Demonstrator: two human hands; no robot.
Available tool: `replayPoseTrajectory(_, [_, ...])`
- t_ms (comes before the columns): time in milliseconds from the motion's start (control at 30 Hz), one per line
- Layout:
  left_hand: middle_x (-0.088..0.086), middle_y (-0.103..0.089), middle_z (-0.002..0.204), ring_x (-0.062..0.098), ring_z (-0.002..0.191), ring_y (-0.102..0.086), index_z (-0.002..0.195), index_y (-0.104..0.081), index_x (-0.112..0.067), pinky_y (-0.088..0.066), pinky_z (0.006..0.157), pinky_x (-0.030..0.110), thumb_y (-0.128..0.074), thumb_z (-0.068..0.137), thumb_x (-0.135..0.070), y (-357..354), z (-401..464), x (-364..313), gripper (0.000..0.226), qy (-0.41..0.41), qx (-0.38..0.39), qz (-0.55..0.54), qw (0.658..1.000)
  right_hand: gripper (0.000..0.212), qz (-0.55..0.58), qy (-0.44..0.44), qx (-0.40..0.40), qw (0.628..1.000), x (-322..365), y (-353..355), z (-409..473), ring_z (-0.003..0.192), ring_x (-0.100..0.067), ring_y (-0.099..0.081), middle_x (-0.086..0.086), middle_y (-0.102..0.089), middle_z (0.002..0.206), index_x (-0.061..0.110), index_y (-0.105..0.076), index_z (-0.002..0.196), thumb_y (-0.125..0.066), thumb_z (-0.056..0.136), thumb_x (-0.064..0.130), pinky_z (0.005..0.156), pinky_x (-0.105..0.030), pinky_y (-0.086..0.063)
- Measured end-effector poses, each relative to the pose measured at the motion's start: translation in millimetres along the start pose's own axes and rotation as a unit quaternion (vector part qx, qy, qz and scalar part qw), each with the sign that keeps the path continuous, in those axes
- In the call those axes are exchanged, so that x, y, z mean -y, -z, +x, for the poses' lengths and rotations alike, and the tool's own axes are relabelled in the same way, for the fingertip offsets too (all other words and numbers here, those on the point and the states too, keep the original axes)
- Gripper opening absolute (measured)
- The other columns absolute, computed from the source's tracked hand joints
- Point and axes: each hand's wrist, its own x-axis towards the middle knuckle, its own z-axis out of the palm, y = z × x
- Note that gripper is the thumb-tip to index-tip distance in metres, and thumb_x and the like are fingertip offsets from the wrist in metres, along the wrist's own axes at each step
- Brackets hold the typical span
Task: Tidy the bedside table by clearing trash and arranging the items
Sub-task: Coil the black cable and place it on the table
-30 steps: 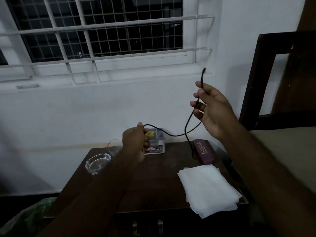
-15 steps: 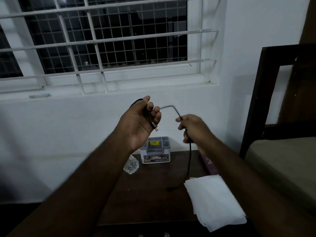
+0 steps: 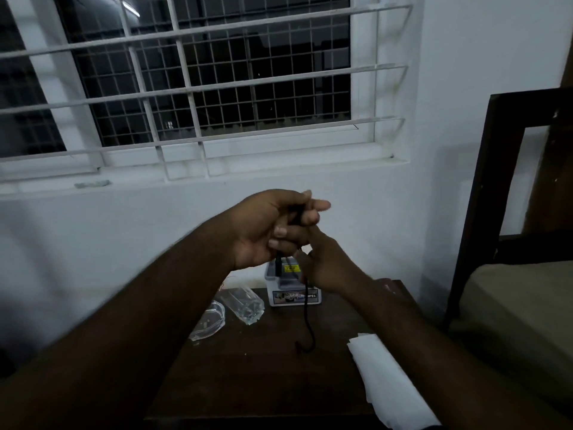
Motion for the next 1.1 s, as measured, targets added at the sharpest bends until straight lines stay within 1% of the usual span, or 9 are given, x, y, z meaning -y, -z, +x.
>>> replayPoseTrajectory(100, [-0.003, -0.051, 0.064, 0.001, 0.032, -0.026, 0.098, -0.062, -0.006, -0.014, 0.031, 0.014, -0.043, 0.098, -0.025, -4.6, -3.9, -2.3, 0.027, 0.042, 0.042, 0.023, 0.998, 0.036, 0.062, 0.024, 0.048, 0.997, 11.8, -1.0, 2.0, 0.070, -0.003, -0.063, 0.001, -0.067, 0.102, 0.022, -0.062, 0.117, -0.051, 0.090, 0.001, 0.066, -0.040, -0.050])
replayPoseTrajectory(200, [-0.004, -0.053, 0.064, 0.002, 0.033, -0.025, 0.099, -0.060, -0.007, -0.012, 0.033, 0.015, -0.043, 0.098, -0.024, -2.1, -2.6, -6.8, 0.024, 0.008, 0.012, 0.006, 1.000, 0.034, 0.179, -0.017, 0.068, 0.981, 26.4, 1.9, -2.8, 0.069, -0.032, -0.057, -0.028, -0.068, 0.098, 0.011, -0.075, 0.093, -0.047, 0.079, -0.005, 0.062, -0.045, -0.042])
replayPoseTrajectory(300, [-0.006, -0.056, 0.068, 0.003, 0.038, -0.030, 0.105, -0.060, -0.010, -0.019, 0.035, 0.016, -0.043, 0.100, -0.025, 7.8, 0.1, -12.1, 0.023, -0.076, -0.051, -0.015, 0.996, 0.025, 0.241, -0.106, 0.093, 0.960, 28.3, 5.3, -6.5, 0.070, -0.021, -0.055, -0.006, -0.067, 0.074, 0.022, -0.074, 0.065, -0.053, 0.077, 0.016, 0.070, -0.036, -0.042])
replayPoseTrajectory(400, [-0.007, -0.065, 0.074, 0.006, 0.046, -0.044, 0.110, -0.060, -0.010, -0.034, 0.040, 0.017, -0.045, 0.101, -0.027, 21.0, 3.9, -13.3, 0.025, -0.148, -0.114, -0.037, 0.982, 0.020, 0.334, -0.107, 0.122, 0.929, 23.3, 1.6, -9.5, 0.079, -0.023, -0.061, -0.010, -0.064, 0.080, 0.018, -0.070, 0.064, -0.059, 0.070, 0.033, 0.078, -0.039, -0.047])
replayPoseTrajectory(500, [-0.002, -0.069, 0.081, 0.013, 0.062, -0.064, 0.109, -0.059, -0.008, -0.053, 0.056, 0.024, -0.041, 0.103, -0.025, 35.9, 8.2, -11.8, 0.025, -0.204, -0.175, -0.007, 0.963, 0.022, 0.343, -0.090, 0.128, 0.926, 20.9, -1.7, -10.3, 0.084, -0.024, -0.063, -0.007, -0.065, 0.083, 0.020, -0.069, 0.074, -0.060, 0.086, 0.035, 0.081, -0.041, -0.050])
replayPoseTrajectory(633, [0.006, -0.070, 0.085, 0.022, 0.085, -0.071, 0.108, -0.060, -0.006, -0.058, 0.081, 0.033, -0.037, 0.103, -0.019, 59.8, 13.2, -1.2, 0.026, -0.233, -0.275, 0.252, 0.898, 0.025, 0.409, -0.079, 0.116, 0.902, 22.1, 3.0, -8.8, 0.074, -0.022, -0.064, -0.003, -0.058, 0.083, 0.016, -0.065, 0.079, -0.051, 0.098, 0.024, 0.071, -0.038, -0.054])
replayPoseTrajectory(733, [0.009, -0.072, 0.088, 0.023, 0.080, -0.071, 0.103, -0.061, -0.006, -0.055, 0.076, 0.034, -0.038, 0.103, -0.017, 68.9, 10.6, 9.1, 0.026, -0.169, -0.226, 0.489, 0.826, 0.023, 0.476, -0.091, 0.061, 0.872, 26.1, 9.7, -3.3, 0.062, -0.017, -0.060, -0.003, -0.052, 0.084, 0.011, -0.060, 0.086, -0.049, 0.099, 0.025, 0.055, -0.029, -0.056])
replayPoseTrajectory(933, [0.001, -0.040, 0.053, 0.010, 0.038, -0.026, 0.091, -0.058, -0.006, -0.035, 0.044, 0.023, -0.032, 0.102, -0.041, 63.8, 11.6, 30.6, 0.045, 0.043, -0.020, 0.239, 0.970, 0.024, 0.434, -0.129, -0.093, 0.887, 17.1, 16.5, 7.9, 0.049, -0.010, -0.041, 0.001, -0.049, 0.080, 0.015, -0.064, 0.087, -0.056, 0.096, 0.035, 0.043, -0.023, -0.032])
replayPoseTrajectory(1100, [-0.010, -0.028, 0.043, 0.008, 0.036, -0.011, 0.070, -0.044, -0.020, -0.023, 0.037, 0.019, -0.041, 0.096, -0.039, 50.7, 14.5, 21.1, 0.033, 0.030, 0.112, -0.015, 0.993, 0.023, 0.474, -0.206, -0.129, 0.846, 0.6, 17.6, 10.3, 0.049, -0.009, -0.038, 0.004, -0.045, 0.067, 0.016, -0.066, 0.094, -0.071, 0.085, 0.036, 0.044, -0.022, -0.032])
